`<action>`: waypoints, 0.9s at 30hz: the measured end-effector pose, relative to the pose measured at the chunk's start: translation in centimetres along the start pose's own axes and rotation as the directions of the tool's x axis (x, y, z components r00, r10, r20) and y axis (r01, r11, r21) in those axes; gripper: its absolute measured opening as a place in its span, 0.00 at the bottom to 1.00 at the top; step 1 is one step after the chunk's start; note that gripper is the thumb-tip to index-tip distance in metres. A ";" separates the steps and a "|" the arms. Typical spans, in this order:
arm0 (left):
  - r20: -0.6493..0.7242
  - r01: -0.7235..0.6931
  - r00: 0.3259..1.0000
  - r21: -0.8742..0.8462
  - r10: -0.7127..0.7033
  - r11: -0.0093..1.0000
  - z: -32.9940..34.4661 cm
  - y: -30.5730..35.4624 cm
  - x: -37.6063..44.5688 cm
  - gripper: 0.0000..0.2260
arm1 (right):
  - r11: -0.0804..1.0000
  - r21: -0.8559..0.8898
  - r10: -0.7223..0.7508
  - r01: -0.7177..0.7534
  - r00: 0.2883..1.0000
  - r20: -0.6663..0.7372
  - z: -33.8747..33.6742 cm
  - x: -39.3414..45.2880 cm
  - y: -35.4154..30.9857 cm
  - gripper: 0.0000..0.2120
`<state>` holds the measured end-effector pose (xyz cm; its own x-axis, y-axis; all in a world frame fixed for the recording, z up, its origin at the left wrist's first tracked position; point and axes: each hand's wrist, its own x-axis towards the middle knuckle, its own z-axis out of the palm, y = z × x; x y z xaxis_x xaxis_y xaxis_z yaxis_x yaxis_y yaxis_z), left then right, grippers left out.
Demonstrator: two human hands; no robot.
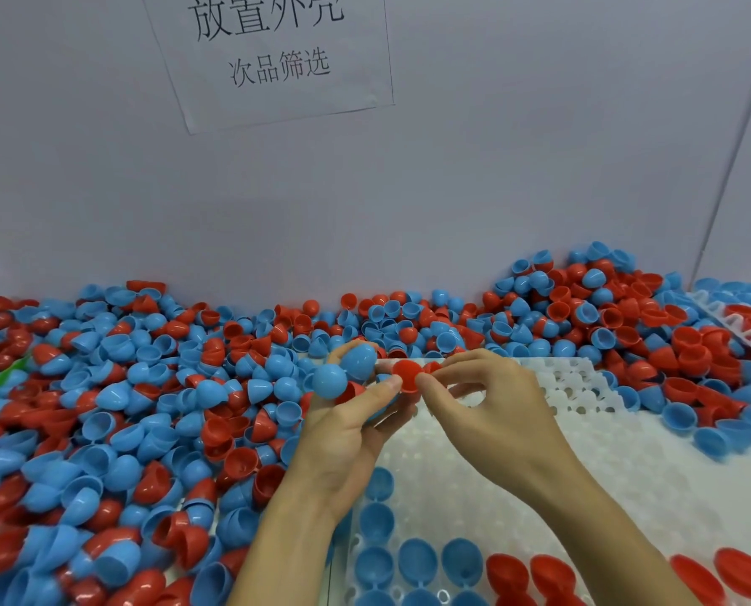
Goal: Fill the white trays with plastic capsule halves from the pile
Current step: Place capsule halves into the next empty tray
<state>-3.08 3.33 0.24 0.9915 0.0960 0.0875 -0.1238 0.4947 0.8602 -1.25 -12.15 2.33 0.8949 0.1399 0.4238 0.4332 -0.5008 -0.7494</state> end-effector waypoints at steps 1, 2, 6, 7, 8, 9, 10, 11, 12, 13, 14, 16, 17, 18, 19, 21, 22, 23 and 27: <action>0.022 -0.020 1.000 0.016 0.020 1.000 0.0 -0.1 0.0 0.23 | 1.000 -0.009 0.013 -0.013 1.000 -0.011 0.1 0.0 -0.1 0.08; 0.040 -0.035 0.999 0.030 0.034 0.999 0.0 -0.1 0.0 0.22 | 1.000 -0.022 0.022 -0.022 1.000 -0.016 0.1 0.1 -0.2 0.08; 0.101 -0.035 0.994 0.043 0.030 0.998 0.1 -0.3 0.0 0.16 | 0.997 -0.010 0.071 -0.071 0.997 -0.009 0.0 0.1 0.1 0.05; 0.124 -0.031 0.992 0.048 0.025 0.998 0.2 -0.3 0.0 0.15 | 0.996 0.008 0.089 -0.089 0.996 -0.012 -0.1 0.2 0.1 0.03; 0.129 -0.026 0.992 0.053 0.019 0.998 0.3 -0.2 0.0 0.15 | 0.995 0.014 0.099 -0.098 0.995 -0.018 -0.2 0.2 0.1 0.03; 0.108 -0.026 0.994 0.055 0.020 0.998 0.4 -0.2 0.0 0.15 | 0.994 0.017 0.104 -0.103 0.994 -0.029 -0.3 0.2 0.2 0.04; 0.065 -0.033 0.997 0.051 0.030 0.998 0.5 -0.2 0.1 0.15 | 0.994 0.005 0.107 -0.107 0.994 -0.029 -0.5 0.3 0.2 0.03; 0.007 -0.042 0.999 0.039 0.041 0.998 0.3 -0.3 0.3 0.15 | 0.994 -0.021 0.108 -0.109 0.994 -0.017 -0.7 0.3 0.0 0.02; -0.058 -0.048 0.997 0.024 0.049 0.999 0.1 -0.3 0.5 0.14 | 0.993 -0.058 0.100 -0.099 0.995 0.014 -0.9 0.3 -0.1 0.01; -0.113 -0.056 0.992 0.008 0.057 0.998 -0.1 -0.3 0.6 0.12 | 0.991 -0.104 0.087 -0.080 0.994 0.060 -1.1 0.2 -0.2 0.03; -0.152 -0.061 0.987 -0.004 0.059 0.998 -0.3 -0.3 0.7 0.10 | 0.986 -0.155 0.082 -0.061 0.988 0.133 -1.2 0.1 -0.2 0.03; -0.188 -0.061 0.981 -0.019 0.057 0.998 -0.5 -0.2 0.8 0.12 | 0.959 -0.285 0.082 0.006 0.952 0.296 -1.2 -0.5 -0.8 0.02; -0.192 -0.063 0.980 -0.021 0.057 0.998 -0.6 -0.2 0.8 0.14 | 0.935 -0.350 0.081 0.055 0.929 0.362 -1.0 -0.8 -1.0 0.03; -0.193 -0.061 0.980 -0.025 0.055 0.998 -0.5 -0.2 0.7 0.15 | 0.907 -0.407 0.082 0.103 0.907 0.413 -0.7 -1.1 -1.2 0.05; -0.189 -0.056 0.981 -0.035 0.049 0.998 -0.5 -0.2 0.7 0.15 | 0.872 -0.468 0.099 0.143 0.884 0.456 -0.5 -1.4 -1.4 0.06; -0.189 -0.039 0.982 -0.051 0.029 0.998 -0.4 -0.3 0.7 0.11 | 0.815 -0.547 0.144 0.189 0.850 0.507 0.1 -1.8 -1.9 0.07; -0.192 -0.023 0.981 -0.057 0.012 0.998 -0.3 -0.2 0.6 0.10 | 0.800 -0.565 0.160 0.203 0.835 0.526 0.4 -2.0 -2.2 0.06; -0.193 -0.007 0.981 -0.060 -0.005 0.998 -0.1 -0.2 0.6 0.13 | 0.787 -0.578 0.171 0.216 0.824 0.541 0.7 -2.2 -2.4 0.05; -0.131 0.046 0.989 -0.127 -0.062 0.991 0.2 0.2 0.3 0.23 | 0.735 -0.626 0.173 0.261 0.820 0.545 1.3 -2.4 -2.7 0.11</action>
<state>-2.82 3.30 0.58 0.9837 0.1770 -0.0328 -0.0823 0.6040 0.7928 -4.42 -10.03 2.67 0.8675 0.4939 -0.0588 0.4848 -0.8661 -0.1220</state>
